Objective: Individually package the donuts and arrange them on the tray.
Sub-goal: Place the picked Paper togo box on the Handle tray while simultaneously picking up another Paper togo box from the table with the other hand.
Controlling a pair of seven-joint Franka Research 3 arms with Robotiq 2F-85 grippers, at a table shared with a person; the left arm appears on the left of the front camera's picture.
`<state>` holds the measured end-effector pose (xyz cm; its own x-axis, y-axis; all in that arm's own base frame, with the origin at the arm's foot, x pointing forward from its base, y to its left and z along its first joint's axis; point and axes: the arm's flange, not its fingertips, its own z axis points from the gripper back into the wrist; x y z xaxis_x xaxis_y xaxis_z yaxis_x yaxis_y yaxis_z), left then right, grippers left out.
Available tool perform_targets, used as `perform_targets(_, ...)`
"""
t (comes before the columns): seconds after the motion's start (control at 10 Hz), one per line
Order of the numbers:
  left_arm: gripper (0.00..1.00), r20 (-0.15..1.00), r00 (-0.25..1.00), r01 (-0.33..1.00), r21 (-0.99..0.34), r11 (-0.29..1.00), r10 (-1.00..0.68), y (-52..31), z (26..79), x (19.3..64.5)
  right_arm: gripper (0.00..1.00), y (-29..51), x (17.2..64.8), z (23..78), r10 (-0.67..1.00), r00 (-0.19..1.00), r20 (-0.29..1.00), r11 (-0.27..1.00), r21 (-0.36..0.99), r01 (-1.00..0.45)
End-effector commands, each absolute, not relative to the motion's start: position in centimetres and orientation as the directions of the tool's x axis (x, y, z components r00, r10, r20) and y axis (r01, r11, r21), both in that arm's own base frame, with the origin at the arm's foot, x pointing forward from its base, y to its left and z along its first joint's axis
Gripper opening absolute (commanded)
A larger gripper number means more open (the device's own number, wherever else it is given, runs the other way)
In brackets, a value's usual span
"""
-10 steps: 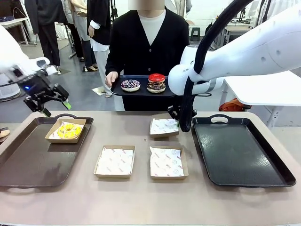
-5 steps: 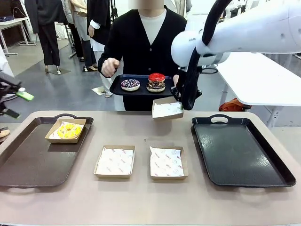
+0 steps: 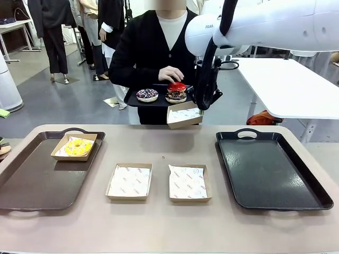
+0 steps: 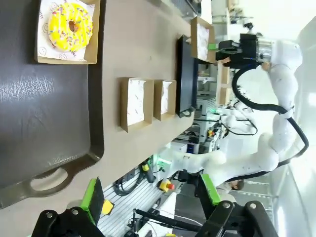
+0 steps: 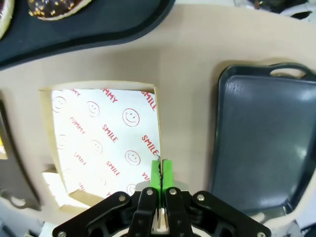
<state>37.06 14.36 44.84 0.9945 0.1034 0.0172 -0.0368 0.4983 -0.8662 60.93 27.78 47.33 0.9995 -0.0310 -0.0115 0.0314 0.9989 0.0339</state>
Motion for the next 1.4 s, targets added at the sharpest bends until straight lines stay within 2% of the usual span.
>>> perform_targets(0.0, 1.0, 0.005, 0.994, -0.044, -0.898, 0.438, 0.11, 16.1, 44.1, 38.1, 0.0, 29.7, 62.5, 48.0, -0.037, 0.999, -0.021, 0.999, -0.023, 0.037)
perform_targets(0.5, 1.0, -0.036, 0.991, -0.089, -0.893, 0.441, 0.128, 17.1, 42.8, 37.9, 0.0, 30.0, 63.1, 47.7, -0.06, 0.997, -0.038, 0.997, -0.04, 0.059)
perform_targets(0.6, 1.0, -0.036, 0.991, -0.089, -0.893, 0.441, 0.128, 17.1, 42.8, 37.9, 0.0, 29.9, 62.2, 47.6, -0.02, 0.999, -0.036, 1.0, 0.0, 0.02)
perform_targets(1.3, 1.0, -0.036, 0.991, -0.089, -0.893, 0.441, 0.128, 17.1, 42.8, 37.9, 0.0, 29.9, 62.2, 47.6, -0.02, 0.999, -0.036, 1.0, 0.0, 0.02)
